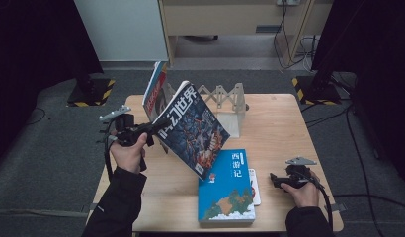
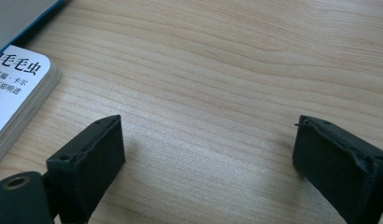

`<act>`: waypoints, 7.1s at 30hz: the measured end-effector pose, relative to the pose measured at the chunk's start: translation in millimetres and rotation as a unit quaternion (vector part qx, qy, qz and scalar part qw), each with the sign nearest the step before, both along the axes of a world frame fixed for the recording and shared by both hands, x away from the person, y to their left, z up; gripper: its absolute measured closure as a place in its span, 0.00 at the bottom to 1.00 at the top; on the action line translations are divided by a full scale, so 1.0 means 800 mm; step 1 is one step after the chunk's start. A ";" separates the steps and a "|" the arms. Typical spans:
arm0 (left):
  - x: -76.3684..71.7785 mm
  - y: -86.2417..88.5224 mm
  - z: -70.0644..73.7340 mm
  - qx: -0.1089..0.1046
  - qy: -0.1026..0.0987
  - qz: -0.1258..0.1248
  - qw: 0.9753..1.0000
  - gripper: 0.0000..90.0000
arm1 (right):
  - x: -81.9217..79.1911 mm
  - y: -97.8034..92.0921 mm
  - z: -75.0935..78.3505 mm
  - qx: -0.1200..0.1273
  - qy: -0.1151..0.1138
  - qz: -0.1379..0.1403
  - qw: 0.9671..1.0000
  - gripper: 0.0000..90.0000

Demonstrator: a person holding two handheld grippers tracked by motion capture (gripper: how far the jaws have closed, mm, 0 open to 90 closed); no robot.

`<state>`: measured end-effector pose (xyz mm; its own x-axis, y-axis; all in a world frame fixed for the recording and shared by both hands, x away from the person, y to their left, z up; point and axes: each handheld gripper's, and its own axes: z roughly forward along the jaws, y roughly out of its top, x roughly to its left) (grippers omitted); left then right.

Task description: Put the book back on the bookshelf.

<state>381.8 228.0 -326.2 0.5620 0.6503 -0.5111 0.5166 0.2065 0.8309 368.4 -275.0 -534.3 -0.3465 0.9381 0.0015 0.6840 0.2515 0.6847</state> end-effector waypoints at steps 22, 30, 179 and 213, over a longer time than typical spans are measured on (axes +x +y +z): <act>-0.002 0.040 0.074 0.039 -0.057 0.072 0.995 0.91 | -0.001 0.000 -0.006 0.008 -0.018 -0.002 1.000 0.04; 0.002 0.048 0.093 0.067 -0.069 0.109 0.989 0.91 | -0.001 0.000 -0.006 0.009 -0.017 -0.002 1.000 0.04; 0.084 -0.063 -0.011 0.265 -0.125 0.242 0.925 0.62 | 0.000 0.001 -0.006 0.009 -0.017 0.000 1.000 0.04; 0.009 -0.034 -0.002 0.183 -0.114 0.114 0.970 0.29 | 0.001 0.000 -0.006 0.012 -0.011 0.007 1.000 0.01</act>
